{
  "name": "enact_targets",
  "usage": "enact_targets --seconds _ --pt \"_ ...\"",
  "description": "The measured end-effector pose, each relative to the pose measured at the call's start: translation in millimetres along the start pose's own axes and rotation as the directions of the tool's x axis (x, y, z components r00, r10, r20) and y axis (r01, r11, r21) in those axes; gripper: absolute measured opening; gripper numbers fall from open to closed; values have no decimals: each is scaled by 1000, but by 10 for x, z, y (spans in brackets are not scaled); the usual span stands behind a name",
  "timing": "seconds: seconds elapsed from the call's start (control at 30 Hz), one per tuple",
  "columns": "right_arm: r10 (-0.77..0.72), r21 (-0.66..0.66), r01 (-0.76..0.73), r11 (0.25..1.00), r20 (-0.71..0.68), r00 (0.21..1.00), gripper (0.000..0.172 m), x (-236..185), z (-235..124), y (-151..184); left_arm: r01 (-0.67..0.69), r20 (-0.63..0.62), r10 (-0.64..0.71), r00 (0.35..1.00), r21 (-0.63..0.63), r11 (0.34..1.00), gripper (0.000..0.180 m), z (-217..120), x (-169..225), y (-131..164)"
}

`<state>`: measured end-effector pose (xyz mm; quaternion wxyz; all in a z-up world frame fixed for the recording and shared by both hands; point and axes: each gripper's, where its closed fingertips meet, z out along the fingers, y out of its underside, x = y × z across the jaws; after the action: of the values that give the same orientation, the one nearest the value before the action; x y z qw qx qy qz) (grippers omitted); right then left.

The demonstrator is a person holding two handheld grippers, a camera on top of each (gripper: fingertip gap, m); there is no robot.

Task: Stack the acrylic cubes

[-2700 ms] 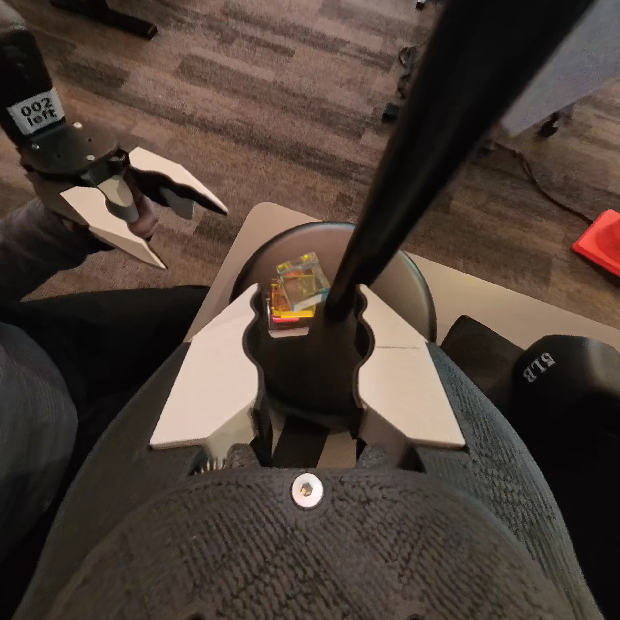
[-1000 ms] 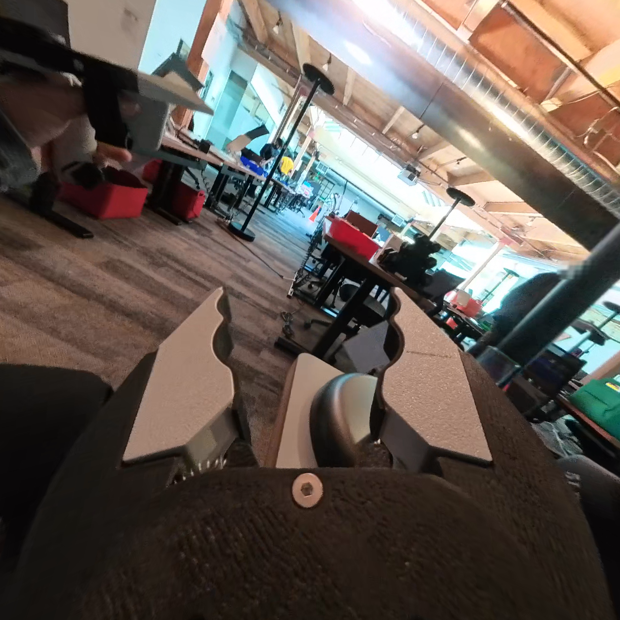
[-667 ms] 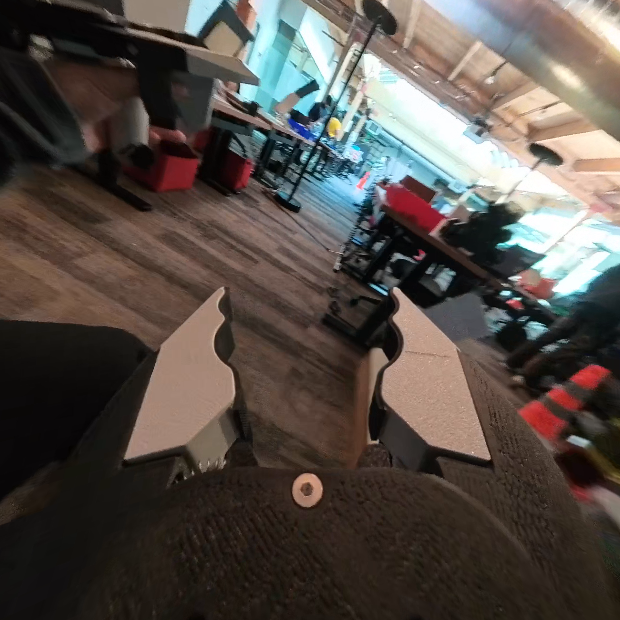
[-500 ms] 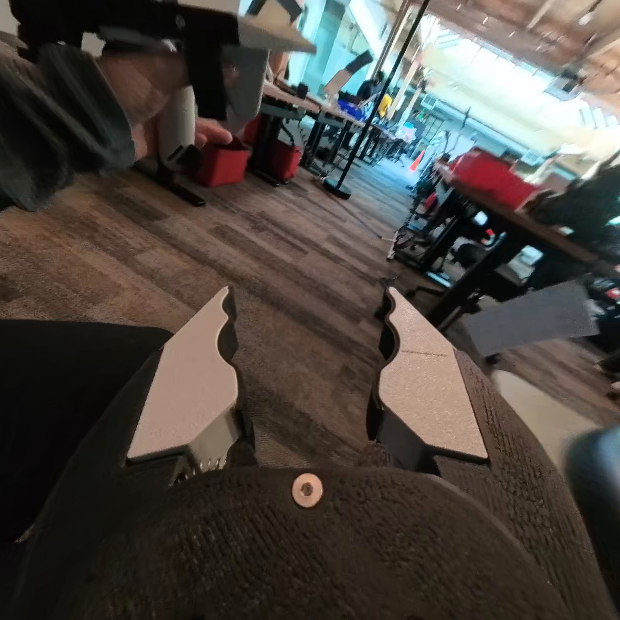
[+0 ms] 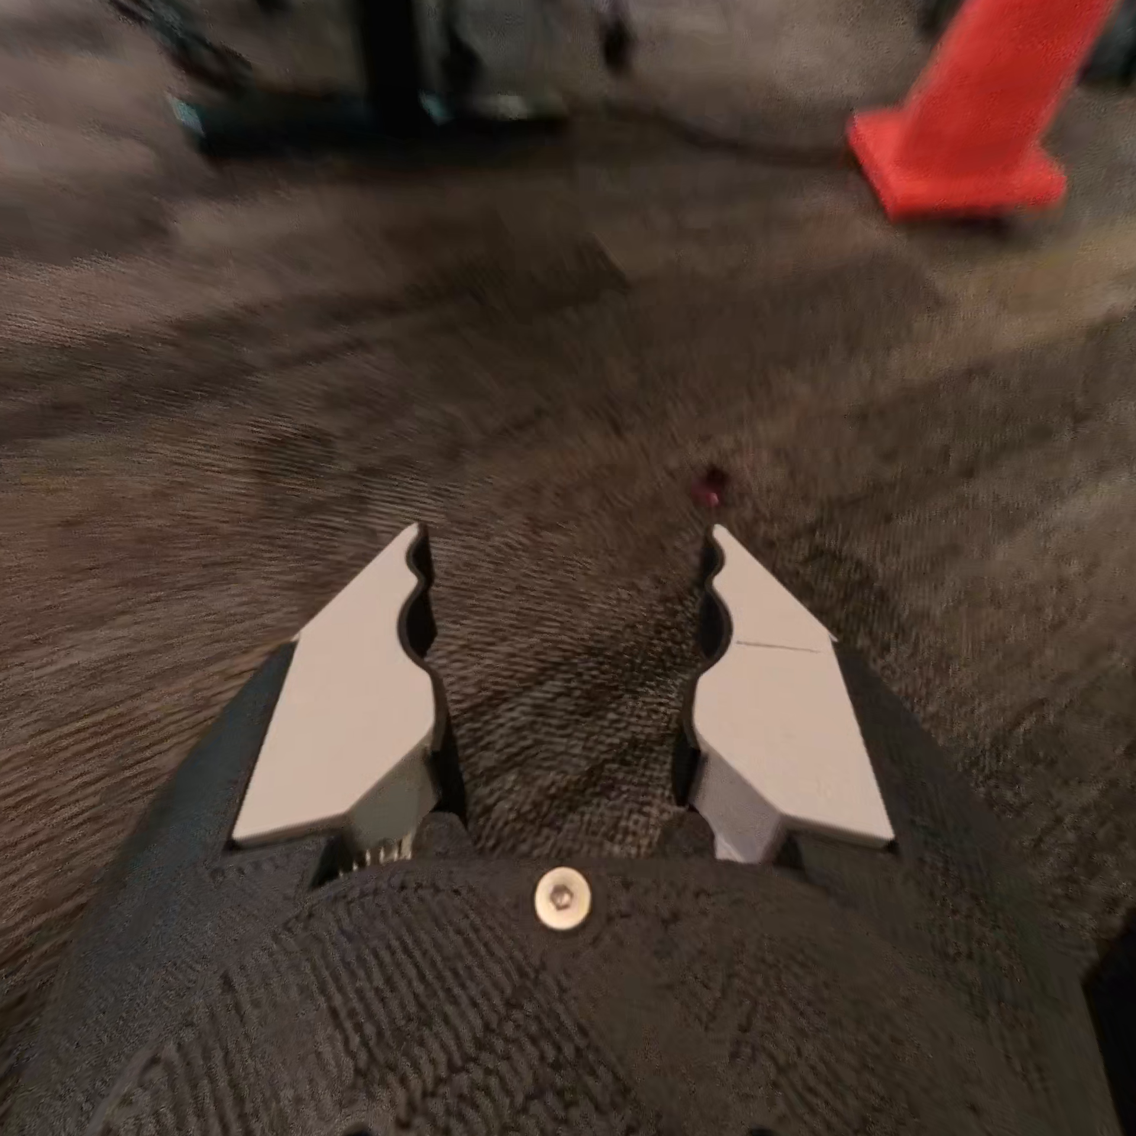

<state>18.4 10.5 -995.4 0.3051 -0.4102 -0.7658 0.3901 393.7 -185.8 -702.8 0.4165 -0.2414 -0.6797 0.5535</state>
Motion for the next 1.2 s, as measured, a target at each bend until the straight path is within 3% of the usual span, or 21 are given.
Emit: enact_targets --seconds 0.07,0.13,0.2,0.23,0.3,0.33,0.43,0.53,0.67,0.73,0.87,1.03,1.2 --pt "13 -41 -14 999 -30 999 78 290 706 252 -106 -84 97 992 -118 987 0 166 17 208" --pt "-35 -44 33 998 -30 999 74 534 1270 368 -170 -30 168 985 -188 967 0 334 -280 346" --pt "-71 -63 67 996 -59 996 71 797 1737 467 -107 42 125 991 -305 946 0 537 -621 543" --pt "-65 -83 58 995 -87 994 70 940 1941 526 -10 74 39 996 -366 930 0 633 -725 653" --pt "-9 -138 -10 990 -140 990 58 1193 2293 669 175 94 -149 984 -444 879 0 809 -748 846" --pt "30 -164 -56 985 -158 987 54 1284 2441 740 202 75 -189 979 -473 858 0 880 -718 928" --pt "100 -213 -123 969 -117 988 43 1321 2822 862 209 118 -173 978 -525 825 0 1038 -781 1092" --pt "72 -306 -106 946 -123 990 45 1348 3038 1051 144 46 -142 989 -542 828 0 1208 -652 1124" --pt "30 -363 -94 927 -178 983 47 1479 3142 1197 64 -23 -94 995 -572 818 0 1309 -507 1169" --pt "47 -402 -100 910 -139 989 26 1421 3140 1223 25 -49 -63 997 -560 828 0 1308 -468 1124" --pt "-4 -375 -45 926 -130 992 25 1299 2896 1105 75 -80 -136 987 -518 852 0 1262 -268 996" --pt "-29 -333 30 943 6 1000 26 628 2157 1126 114 -154 -225 962 -523 845 0 1054 149 990" --pt "15 -377 42 925 147 989 26 -284 1089 1502 112 -134 -212 968 -525 844 0 447 382 1164"
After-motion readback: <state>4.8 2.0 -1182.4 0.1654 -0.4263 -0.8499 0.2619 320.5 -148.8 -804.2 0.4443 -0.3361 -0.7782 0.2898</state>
